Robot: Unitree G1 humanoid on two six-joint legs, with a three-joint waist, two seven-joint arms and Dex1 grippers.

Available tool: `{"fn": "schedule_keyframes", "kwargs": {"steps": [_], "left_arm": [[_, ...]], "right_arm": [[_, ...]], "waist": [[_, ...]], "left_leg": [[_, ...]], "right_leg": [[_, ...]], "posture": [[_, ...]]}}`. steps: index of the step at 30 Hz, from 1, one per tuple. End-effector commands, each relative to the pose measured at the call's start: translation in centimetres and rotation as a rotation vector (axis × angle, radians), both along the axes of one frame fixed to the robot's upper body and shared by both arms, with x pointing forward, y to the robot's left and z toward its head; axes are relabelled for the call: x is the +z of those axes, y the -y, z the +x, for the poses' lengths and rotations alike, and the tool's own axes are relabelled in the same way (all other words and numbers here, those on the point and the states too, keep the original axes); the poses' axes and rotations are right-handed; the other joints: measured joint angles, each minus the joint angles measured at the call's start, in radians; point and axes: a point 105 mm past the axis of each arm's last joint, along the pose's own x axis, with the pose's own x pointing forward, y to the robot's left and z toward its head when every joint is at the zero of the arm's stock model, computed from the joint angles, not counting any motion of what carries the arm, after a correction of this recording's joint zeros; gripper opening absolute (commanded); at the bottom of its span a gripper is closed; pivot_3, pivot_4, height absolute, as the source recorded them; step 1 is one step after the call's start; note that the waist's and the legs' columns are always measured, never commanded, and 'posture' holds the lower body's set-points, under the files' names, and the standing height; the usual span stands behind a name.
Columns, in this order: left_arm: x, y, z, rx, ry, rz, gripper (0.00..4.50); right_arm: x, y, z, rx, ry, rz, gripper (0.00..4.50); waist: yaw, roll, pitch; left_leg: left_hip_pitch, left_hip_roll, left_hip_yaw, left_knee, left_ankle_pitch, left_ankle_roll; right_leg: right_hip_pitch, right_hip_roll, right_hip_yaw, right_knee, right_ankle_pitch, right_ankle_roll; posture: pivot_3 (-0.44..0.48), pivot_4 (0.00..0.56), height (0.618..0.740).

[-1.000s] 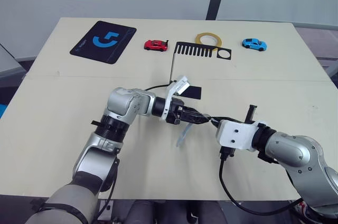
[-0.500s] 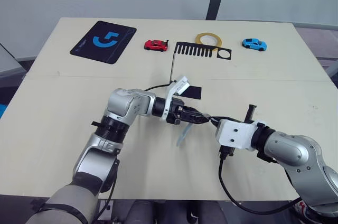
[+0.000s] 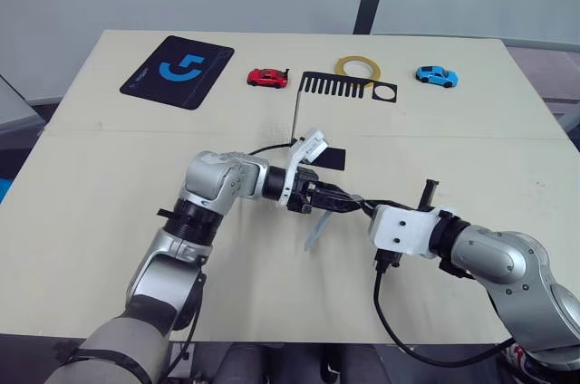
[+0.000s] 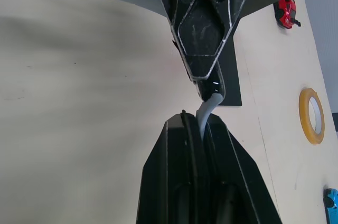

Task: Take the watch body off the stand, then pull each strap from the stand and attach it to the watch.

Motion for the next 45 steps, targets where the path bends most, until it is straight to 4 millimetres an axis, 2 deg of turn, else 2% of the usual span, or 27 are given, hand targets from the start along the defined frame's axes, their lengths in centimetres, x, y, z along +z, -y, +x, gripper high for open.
{"fn": "schedule_keyframes", "kwargs": {"steps": [1, 45], "left_arm": [[1.17, 0.85, -1.04, -0.061, 0.017, -0.057, 1.7], [0.86, 1.1, -1.01, -0.066, 0.019, -0.074, 1.7]], "right_arm": [[0.69, -0.33, 0.0, 0.016, 0.04, 0.0, 0.0], [0.88, 0.03, 0.14, 0.002, 0.043, 0.0, 0.0]], "waist": [[0.0, 0.0, 0.0], [0.0, 0.0, 0.0]], "left_leg": [[0.0, 0.0, 0.0, 0.0, 0.0, 0.0], [0.0, 0.0, 0.0, 0.0, 0.0, 0.0]], "right_leg": [[0.0, 0.0, 0.0, 0.0, 0.0, 0.0], [0.0, 0.0, 0.0, 0.0, 0.0, 0.0]], "posture": [[0.0, 0.15, 0.732], [0.0, 0.15, 0.732]]}}
